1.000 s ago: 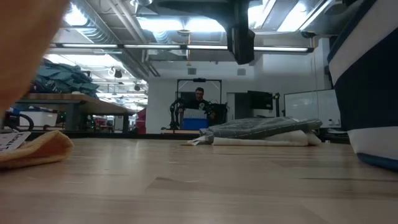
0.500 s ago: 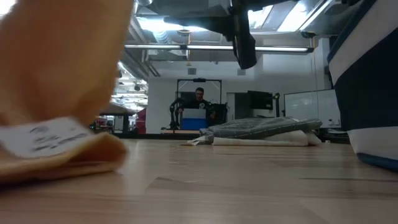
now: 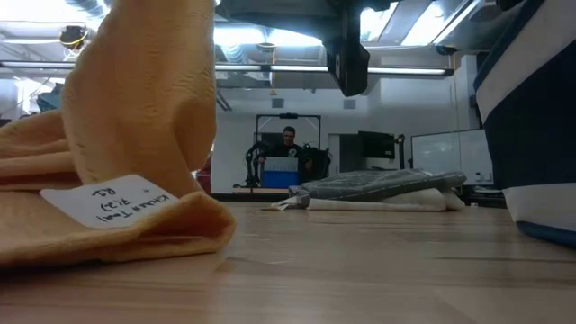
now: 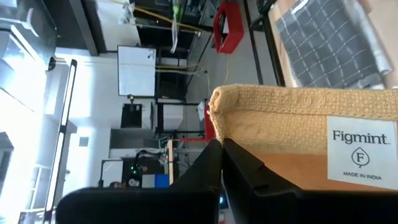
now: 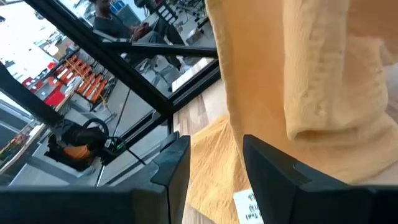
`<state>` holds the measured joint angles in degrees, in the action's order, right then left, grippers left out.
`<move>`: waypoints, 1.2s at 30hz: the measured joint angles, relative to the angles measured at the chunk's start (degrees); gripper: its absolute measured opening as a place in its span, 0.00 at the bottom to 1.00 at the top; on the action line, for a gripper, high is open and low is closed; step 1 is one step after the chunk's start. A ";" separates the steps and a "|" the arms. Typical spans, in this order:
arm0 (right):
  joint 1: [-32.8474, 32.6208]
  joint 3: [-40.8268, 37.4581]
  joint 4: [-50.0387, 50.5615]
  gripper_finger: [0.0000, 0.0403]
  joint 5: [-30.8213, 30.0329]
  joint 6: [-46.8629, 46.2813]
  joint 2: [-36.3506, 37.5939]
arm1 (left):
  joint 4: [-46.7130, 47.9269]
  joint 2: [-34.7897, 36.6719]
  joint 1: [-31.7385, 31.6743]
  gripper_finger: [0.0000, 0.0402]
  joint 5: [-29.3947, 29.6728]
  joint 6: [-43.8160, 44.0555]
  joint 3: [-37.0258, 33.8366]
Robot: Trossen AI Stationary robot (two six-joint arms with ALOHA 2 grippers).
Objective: Fold towel
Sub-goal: Fold the yellow kitchen towel
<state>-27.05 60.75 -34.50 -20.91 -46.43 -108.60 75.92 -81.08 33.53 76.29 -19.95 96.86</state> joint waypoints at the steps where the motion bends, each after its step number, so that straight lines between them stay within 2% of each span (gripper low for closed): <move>1: 0.00 0.00 0.13 0.38 0.60 -0.05 0.00 | 0.00 0.00 -0.43 0.00 0.08 -0.44 0.00; 5: -0.45 0.00 0.11 0.38 0.93 -0.09 0.00 | -0.09 0.11 -2.52 0.00 3.43 -2.44 0.00; 11: -1.19 0.00 0.54 0.38 -0.14 -0.29 0.00 | -1.73 0.31 -6.69 0.00 11.86 -1.96 0.00; 13: -1.25 0.00 0.61 0.38 -1.65 -1.01 -0.02 | -2.07 0.31 -7.69 0.00 12.63 -1.99 0.00; 18: -1.05 0.00 2.15 0.38 -10.78 -1.26 -0.02 | -2.05 0.31 -9.04 0.00 12.63 -1.29 0.00; 23: -0.52 1.33 4.35 0.38 -12.60 -1.21 -0.70 | -2.05 0.31 -9.41 0.00 12.63 -1.03 0.00; 26: -0.48 5.25 4.79 0.38 -12.57 1.83 -3.83 | -2.04 0.31 -9.39 0.00 12.41 -0.42 0.00; 30: 0.17 14.21 7.64 0.38 -12.59 6.40 -10.11 | -2.05 0.31 -9.35 0.00 12.33 0.35 0.00; 36: 2.34 28.55 22.42 0.38 -16.58 8.93 -17.79 | -2.05 0.31 -9.34 0.00 12.19 0.44 0.00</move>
<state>-24.71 89.30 -12.08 -37.50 -37.50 -126.39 73.87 -80.77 24.19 88.49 -19.51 96.86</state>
